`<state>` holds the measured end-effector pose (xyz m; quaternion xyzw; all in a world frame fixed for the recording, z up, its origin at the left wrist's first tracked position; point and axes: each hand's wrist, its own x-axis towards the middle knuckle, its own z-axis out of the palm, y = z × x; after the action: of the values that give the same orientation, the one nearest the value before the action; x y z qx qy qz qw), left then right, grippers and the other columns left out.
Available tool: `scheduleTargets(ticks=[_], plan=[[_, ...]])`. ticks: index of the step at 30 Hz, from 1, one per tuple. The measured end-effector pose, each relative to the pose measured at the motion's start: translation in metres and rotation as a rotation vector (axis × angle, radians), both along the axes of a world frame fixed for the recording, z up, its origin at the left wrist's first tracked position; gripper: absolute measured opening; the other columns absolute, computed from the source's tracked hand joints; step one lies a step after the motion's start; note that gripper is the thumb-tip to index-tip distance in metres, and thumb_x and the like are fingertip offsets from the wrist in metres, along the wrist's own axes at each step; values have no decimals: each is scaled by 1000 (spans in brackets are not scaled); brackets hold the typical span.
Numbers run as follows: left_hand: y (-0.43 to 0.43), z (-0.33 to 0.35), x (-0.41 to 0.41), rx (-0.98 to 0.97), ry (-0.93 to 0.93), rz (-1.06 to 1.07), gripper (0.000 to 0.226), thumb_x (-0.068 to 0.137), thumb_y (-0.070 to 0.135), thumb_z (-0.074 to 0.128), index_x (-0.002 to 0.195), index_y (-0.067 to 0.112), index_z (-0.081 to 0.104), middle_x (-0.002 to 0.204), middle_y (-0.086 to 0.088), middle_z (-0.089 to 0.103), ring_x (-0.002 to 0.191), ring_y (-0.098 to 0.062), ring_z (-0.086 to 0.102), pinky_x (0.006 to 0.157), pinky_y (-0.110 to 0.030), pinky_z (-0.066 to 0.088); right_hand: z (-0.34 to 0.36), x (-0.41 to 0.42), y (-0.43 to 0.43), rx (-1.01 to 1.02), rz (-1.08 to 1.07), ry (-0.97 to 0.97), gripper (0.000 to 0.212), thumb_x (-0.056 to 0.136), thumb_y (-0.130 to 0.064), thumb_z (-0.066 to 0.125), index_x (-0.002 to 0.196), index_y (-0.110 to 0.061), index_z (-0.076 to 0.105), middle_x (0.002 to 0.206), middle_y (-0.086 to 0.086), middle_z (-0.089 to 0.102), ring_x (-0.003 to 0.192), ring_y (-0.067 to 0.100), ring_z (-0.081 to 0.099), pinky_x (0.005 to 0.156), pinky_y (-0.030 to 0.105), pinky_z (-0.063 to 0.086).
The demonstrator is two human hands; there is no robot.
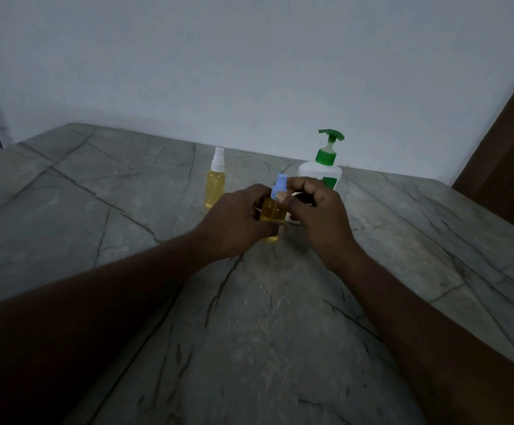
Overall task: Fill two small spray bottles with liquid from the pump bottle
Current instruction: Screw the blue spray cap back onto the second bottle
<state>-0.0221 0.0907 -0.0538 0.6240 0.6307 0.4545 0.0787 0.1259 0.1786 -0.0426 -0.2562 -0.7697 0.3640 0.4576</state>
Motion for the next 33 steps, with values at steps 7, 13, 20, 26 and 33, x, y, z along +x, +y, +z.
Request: scheduleTargets(ticks=[7, 13, 20, 26, 33], plan=[[-2, 2, 2, -14, 13, 22, 44, 78, 35, 86, 112, 26, 61, 93, 17, 67, 84, 2, 65, 65, -7, 42, -1, -3, 0, 15, -16, -6, 33, 88, -41, 75, 115, -23, 68, 102, -5, 70, 96, 15, 68, 85, 39, 61], [2, 0, 7, -2, 60, 131, 56, 73, 46, 87, 114, 20, 59, 96, 12, 66, 81, -3, 63, 63, -13, 46, 1, -4, 0, 77, -73, -54, 26, 91, -34, 76, 111, -17, 73, 101, -5, 72, 94, 11, 68, 84, 32, 59], [0, 6, 9, -65, -142, 16, 55, 78, 35, 85, 123, 19, 60, 108, 5, 70, 96, -11, 68, 85, -36, 59, 2, 0, 3, 78, 3, -48, 28, 95, -27, 72, 121, -16, 74, 109, -5, 75, 99, 10, 69, 89, 34, 59], [-3, 6, 5, -82, -53, 58, 35, 80, 29, 84, 107, 16, 66, 93, 6, 71, 83, -8, 68, 77, -23, 56, 2, 2, 8, 90, 23, -90, 32, 99, -22, 66, 130, -17, 70, 118, -10, 71, 107, 6, 66, 98, 37, 57], [-1, 4, 9, -50, -64, 66, 49, 82, 35, 82, 121, 19, 57, 101, 11, 68, 87, -3, 65, 72, -21, 53, 1, 2, 12, 135, 20, -124, 35, 100, -22, 65, 133, -14, 68, 122, -4, 72, 109, 4, 65, 98, 31, 55]])
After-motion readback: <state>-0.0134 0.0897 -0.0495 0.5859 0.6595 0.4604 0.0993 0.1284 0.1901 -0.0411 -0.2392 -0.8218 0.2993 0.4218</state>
